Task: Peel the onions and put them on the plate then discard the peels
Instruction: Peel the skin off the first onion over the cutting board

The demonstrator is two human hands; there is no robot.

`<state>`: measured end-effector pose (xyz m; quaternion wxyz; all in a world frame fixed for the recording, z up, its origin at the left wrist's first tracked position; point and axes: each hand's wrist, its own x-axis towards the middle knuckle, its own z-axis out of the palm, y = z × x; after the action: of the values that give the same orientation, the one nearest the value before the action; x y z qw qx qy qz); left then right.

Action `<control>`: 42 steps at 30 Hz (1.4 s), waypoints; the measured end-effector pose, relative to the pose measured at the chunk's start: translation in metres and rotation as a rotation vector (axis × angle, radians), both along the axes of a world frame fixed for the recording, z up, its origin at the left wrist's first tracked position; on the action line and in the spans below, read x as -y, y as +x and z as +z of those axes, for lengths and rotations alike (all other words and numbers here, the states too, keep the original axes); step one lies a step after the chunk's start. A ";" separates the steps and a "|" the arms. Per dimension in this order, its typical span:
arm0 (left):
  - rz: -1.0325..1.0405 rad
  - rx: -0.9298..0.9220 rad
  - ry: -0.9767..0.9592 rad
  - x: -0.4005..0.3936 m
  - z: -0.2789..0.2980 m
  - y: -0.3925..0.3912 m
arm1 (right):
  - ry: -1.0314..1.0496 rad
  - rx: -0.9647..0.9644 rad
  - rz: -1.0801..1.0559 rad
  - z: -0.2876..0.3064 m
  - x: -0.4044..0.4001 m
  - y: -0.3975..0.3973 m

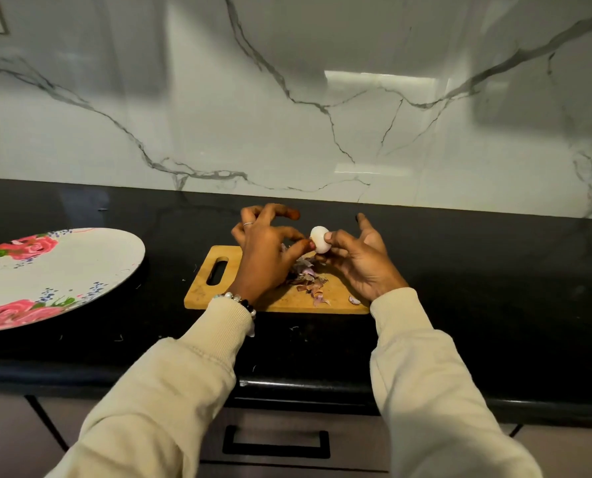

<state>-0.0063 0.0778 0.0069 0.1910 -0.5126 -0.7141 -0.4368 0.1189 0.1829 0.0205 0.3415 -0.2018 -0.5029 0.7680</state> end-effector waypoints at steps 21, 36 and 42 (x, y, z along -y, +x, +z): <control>-0.213 0.673 0.357 0.050 0.024 0.011 | 0.062 -0.204 -0.171 0.007 0.051 0.009; 0.311 0.683 0.299 0.284 0.017 -0.121 | 0.655 0.267 0.343 0.018 0.220 -0.178; 0.403 0.639 0.256 0.317 0.003 -0.139 | 0.996 0.482 0.267 -0.002 0.229 -0.219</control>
<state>-0.1457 -0.2390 0.0096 0.1034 -0.1727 -0.7637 -0.6134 -0.1002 -0.0460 0.0187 0.1709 -0.1207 -0.8893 0.4066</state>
